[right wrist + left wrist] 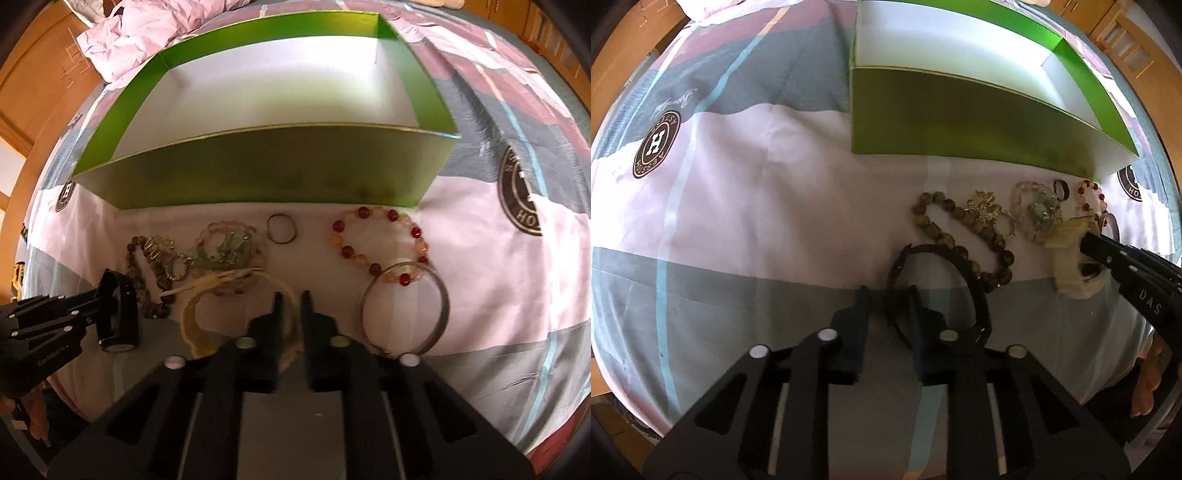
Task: Organize jewelry
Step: 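Grasp the black watch with the left tool while the right tool grasps the white watch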
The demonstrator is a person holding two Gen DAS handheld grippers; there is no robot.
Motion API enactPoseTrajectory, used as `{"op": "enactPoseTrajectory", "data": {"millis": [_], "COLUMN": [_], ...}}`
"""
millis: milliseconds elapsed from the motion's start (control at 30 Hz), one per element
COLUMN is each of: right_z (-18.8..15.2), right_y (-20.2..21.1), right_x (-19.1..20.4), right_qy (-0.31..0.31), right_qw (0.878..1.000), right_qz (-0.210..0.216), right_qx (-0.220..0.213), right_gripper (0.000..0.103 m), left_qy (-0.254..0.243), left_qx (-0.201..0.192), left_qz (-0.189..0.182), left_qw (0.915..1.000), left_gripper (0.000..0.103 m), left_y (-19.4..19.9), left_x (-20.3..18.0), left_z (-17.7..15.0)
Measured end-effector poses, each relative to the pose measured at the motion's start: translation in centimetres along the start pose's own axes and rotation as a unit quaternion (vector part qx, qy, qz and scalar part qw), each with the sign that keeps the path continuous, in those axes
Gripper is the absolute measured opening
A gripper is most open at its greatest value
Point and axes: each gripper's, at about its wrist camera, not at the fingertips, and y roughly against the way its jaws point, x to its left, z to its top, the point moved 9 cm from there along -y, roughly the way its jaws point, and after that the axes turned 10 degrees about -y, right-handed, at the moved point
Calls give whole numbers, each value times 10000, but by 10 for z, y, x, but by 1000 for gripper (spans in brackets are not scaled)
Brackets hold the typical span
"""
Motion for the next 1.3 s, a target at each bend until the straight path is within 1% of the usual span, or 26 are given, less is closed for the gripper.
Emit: {"op": "enactPoseTrajectory", "data": {"millis": [33, 100, 167, 233, 333, 367, 400, 467, 533, 600, 633, 800, 933, 1000, 1067, 1133, 1300], "right_z": [2, 4, 5, 6, 9, 9, 7, 7, 9, 11, 12, 8, 7, 10, 11, 11, 10], "right_y": [3, 8, 12, 15, 15, 16, 17, 18, 22, 25, 26, 20, 16, 12, 10, 8, 5], "right_x": [-1, -3, -7, -13, -21, -24, -26, -27, -31, -33, -33, -33, -32, -28, -24, -21, -16], "right_qy": [-59, -118, -139, -172, -323, -358, -408, -542, -599, -606, -612, -637, -599, -592, -575, -535, -451], "right_qw": [9999, 9998, 9997, 9995, 9993, 9992, 9990, 9983, 9978, 9978, 9977, 9978, 9982, 9982, 9983, 9985, 9990], "right_qz": [61, 128, 55, -29, 31, 50, 96, 217, 264, 223, 213, 153, 80, 58, 74, 60, 45], "right_qx": [-56, -103, -194, -248, -188, -161, -124, -70, -95, -164, -181, -80, -44, -32, -17, -21, -19], "right_gripper": [6, 6, 6, 6, 7, 9, 9, 16, 19, 19, 19, 19, 19, 21, 27, 29, 30], "left_qy": [-3, -11, -36, -87, -204, -214, -202, -155, -124, -125, -129, -179, -250, -260, -255, -265, -352], "left_qx": [-45, -124, -202, -183, -106, -102, -94, -95, -91, -66, -43, -38, -45, -60, -62, -71, -104], "left_qz": [-32, -101, -212, -332, -431, -425, -399, -343, -301, -261, -252, -204, -130, -113, -119, -96, 15], "left_qw": [10000, 9999, 9996, 9992, 9988, 9988, 9990, 9992, 9994, 9996, 9996, 9996, 9996, 9996, 9996, 9996, 9993], "left_gripper": [12, 11, 11, 11, 11, 11, 13, 19, 29, 30, 31, 33, 33, 33, 33, 33, 32], "left_y": [1, 4, 7, 6, 4, 3, 2, 2, 1, -2, -1, -2, -5, -8, -6, -5, -6], "left_x": [-1, -4, -7, -12, -21, -21, -20, -18, -17, -19, -14, -13, -21, -29, -25, -26, -29], "left_z": [1, 4, 4, 4, 6, 6, 7, 10, 8, 4, 0, -1, 1, 3, 2, 1, 1]}}
